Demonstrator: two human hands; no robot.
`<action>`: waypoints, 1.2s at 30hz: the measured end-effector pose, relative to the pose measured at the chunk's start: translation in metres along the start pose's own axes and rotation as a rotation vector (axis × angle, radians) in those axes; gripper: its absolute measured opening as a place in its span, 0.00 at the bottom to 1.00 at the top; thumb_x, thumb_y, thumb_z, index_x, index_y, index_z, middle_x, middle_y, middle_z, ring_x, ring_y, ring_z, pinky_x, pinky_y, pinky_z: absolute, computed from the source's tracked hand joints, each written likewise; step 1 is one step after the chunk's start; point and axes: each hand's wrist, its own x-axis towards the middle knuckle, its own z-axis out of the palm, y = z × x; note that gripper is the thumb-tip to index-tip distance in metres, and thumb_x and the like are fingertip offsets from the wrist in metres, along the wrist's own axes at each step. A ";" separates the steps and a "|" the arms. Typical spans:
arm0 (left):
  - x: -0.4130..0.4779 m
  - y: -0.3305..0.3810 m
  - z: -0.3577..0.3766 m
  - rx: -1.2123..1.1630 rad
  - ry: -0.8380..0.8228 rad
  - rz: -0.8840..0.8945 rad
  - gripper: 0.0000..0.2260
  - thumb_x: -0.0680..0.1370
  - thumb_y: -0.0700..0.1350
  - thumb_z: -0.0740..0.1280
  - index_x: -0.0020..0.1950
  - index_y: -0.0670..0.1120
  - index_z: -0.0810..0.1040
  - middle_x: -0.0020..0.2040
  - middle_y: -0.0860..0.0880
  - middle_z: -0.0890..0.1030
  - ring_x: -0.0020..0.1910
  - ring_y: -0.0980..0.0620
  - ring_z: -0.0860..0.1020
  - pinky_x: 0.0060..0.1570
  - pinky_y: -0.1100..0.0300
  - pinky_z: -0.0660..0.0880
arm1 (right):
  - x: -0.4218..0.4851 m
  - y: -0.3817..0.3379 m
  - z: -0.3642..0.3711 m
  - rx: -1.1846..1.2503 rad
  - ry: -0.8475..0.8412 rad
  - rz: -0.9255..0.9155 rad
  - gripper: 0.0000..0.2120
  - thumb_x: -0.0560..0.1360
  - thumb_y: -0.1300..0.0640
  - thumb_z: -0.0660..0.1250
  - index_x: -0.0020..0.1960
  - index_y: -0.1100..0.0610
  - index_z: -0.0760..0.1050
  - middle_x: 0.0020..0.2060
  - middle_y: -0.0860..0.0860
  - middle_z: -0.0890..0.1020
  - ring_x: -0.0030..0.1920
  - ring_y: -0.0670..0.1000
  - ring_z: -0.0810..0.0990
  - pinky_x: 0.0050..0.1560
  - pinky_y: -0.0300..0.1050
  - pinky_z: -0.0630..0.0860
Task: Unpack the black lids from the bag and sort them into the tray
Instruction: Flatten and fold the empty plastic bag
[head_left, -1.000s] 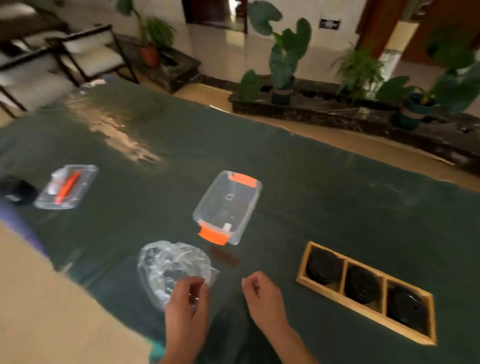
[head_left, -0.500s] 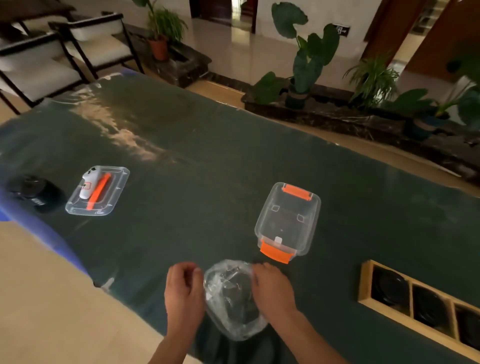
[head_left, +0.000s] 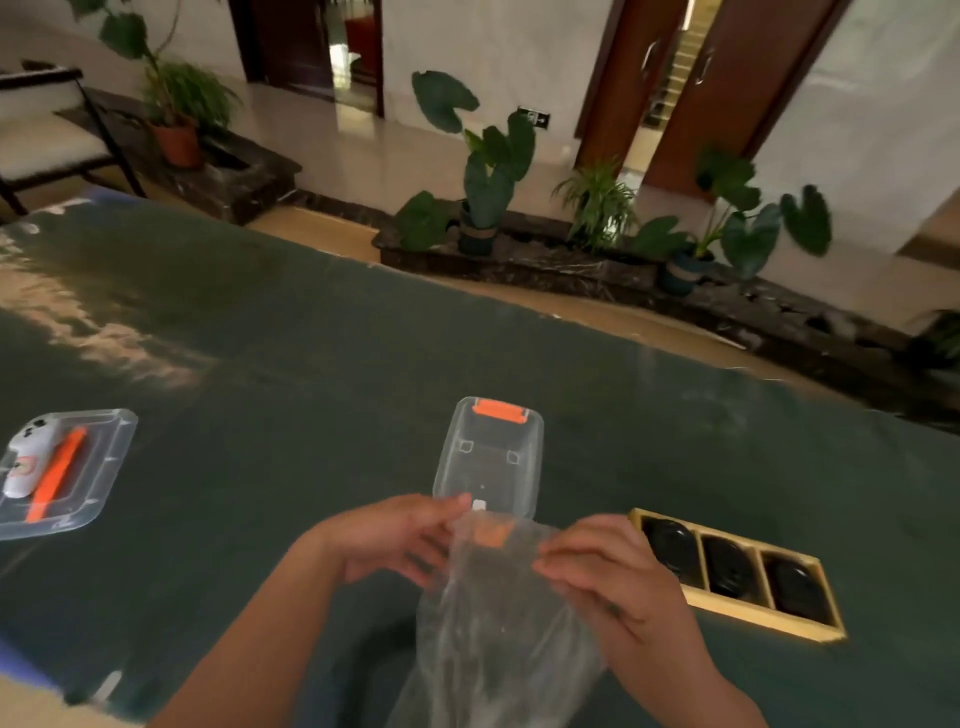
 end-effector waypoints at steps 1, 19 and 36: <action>0.004 0.007 0.013 -0.002 -0.032 -0.023 0.35 0.72 0.72 0.68 0.61 0.43 0.84 0.59 0.37 0.85 0.51 0.43 0.84 0.50 0.52 0.79 | -0.002 -0.002 -0.008 -0.020 0.017 -0.036 0.07 0.81 0.53 0.69 0.56 0.48 0.85 0.55 0.42 0.84 0.54 0.55 0.79 0.50 0.61 0.75; 0.039 0.064 0.120 -0.333 0.404 0.270 0.12 0.81 0.38 0.66 0.39 0.45 0.81 0.35 0.45 0.82 0.32 0.49 0.79 0.33 0.57 0.76 | -0.057 0.041 -0.128 -0.172 0.210 0.471 0.21 0.77 0.64 0.72 0.47 0.36 0.76 0.43 0.35 0.85 0.41 0.42 0.84 0.39 0.26 0.73; 0.057 0.106 0.147 -0.411 0.548 0.518 0.15 0.84 0.42 0.64 0.37 0.45 0.74 0.26 0.50 0.78 0.24 0.55 0.78 0.25 0.65 0.76 | -0.051 0.047 -0.159 0.034 0.441 0.561 0.17 0.75 0.58 0.76 0.55 0.39 0.79 0.49 0.38 0.85 0.46 0.39 0.84 0.44 0.36 0.82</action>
